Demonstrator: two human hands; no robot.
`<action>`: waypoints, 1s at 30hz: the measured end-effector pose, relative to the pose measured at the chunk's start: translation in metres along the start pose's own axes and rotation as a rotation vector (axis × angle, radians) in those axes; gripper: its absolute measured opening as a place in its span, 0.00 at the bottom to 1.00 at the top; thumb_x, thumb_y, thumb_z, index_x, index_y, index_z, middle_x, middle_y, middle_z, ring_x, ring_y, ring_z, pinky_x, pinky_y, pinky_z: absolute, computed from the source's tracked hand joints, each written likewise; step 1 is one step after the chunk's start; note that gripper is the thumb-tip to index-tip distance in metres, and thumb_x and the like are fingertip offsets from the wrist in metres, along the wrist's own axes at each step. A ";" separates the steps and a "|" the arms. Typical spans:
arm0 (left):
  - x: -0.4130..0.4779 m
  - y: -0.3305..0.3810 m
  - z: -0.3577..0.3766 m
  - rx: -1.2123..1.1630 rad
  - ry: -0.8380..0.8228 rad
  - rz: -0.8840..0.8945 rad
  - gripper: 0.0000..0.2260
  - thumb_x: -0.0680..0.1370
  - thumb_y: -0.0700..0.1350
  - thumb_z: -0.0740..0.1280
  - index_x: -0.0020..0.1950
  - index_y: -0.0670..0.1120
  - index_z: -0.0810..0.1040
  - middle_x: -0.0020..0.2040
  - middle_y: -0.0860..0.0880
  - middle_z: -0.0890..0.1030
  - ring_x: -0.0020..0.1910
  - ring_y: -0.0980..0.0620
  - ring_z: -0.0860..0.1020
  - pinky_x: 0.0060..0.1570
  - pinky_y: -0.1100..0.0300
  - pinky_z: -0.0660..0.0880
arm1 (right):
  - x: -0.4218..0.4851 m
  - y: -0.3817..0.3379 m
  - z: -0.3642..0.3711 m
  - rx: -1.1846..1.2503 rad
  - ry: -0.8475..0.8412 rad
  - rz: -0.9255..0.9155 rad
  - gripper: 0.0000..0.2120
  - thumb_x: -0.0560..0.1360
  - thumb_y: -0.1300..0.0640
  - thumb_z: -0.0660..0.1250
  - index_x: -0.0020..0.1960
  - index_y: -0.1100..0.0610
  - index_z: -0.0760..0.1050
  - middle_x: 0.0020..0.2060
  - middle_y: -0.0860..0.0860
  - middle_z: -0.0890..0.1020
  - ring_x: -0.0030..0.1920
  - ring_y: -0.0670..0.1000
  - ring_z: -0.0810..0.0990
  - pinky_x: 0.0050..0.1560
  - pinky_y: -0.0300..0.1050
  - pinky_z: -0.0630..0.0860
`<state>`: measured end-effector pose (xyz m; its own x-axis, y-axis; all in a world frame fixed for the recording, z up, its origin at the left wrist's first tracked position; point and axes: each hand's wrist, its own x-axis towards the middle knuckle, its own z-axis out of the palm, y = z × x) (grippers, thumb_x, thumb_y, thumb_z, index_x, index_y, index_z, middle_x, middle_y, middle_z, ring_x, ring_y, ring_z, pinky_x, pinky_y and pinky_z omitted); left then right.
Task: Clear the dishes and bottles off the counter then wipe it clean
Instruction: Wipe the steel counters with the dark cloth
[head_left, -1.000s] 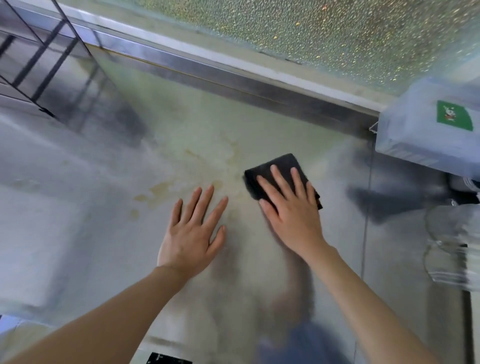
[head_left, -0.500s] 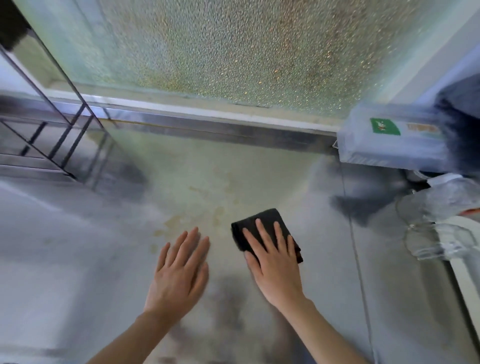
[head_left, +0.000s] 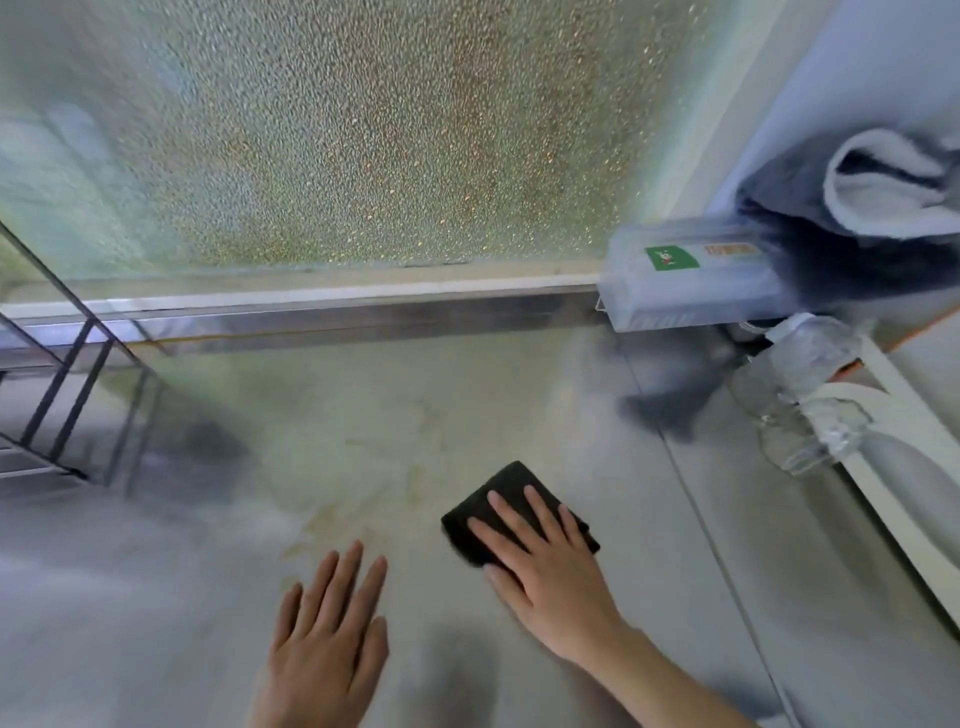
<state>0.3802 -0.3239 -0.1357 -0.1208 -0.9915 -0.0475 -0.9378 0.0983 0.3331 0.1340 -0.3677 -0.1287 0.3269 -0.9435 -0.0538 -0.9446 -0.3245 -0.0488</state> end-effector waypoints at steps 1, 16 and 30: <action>0.000 0.000 0.000 0.010 -0.012 -0.001 0.25 0.79 0.58 0.43 0.69 0.53 0.68 0.71 0.50 0.67 0.75 0.56 0.51 0.70 0.60 0.46 | 0.004 0.009 -0.001 0.014 -0.002 0.084 0.22 0.78 0.41 0.49 0.71 0.40 0.61 0.72 0.45 0.65 0.72 0.58 0.65 0.68 0.59 0.65; -0.005 -0.002 0.005 0.195 -0.005 0.036 0.23 0.78 0.54 0.50 0.73 0.51 0.62 0.73 0.49 0.63 0.72 0.50 0.57 0.68 0.54 0.47 | 0.007 0.011 -0.006 0.138 -0.013 0.274 0.26 0.77 0.39 0.41 0.74 0.42 0.57 0.76 0.47 0.57 0.75 0.59 0.54 0.71 0.60 0.54; -0.004 0.002 0.001 0.150 0.044 0.040 0.25 0.78 0.56 0.45 0.73 0.53 0.62 0.74 0.50 0.62 0.73 0.48 0.59 0.69 0.53 0.50 | 0.005 -0.025 -0.003 0.209 0.021 0.431 0.23 0.81 0.43 0.44 0.75 0.41 0.49 0.77 0.46 0.49 0.76 0.58 0.43 0.73 0.59 0.42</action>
<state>0.3781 -0.3193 -0.1359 -0.1480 -0.9890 0.0055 -0.9710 0.1463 0.1892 0.1593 -0.3643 -0.1247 -0.0962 -0.9910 -0.0930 -0.9672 0.1151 -0.2266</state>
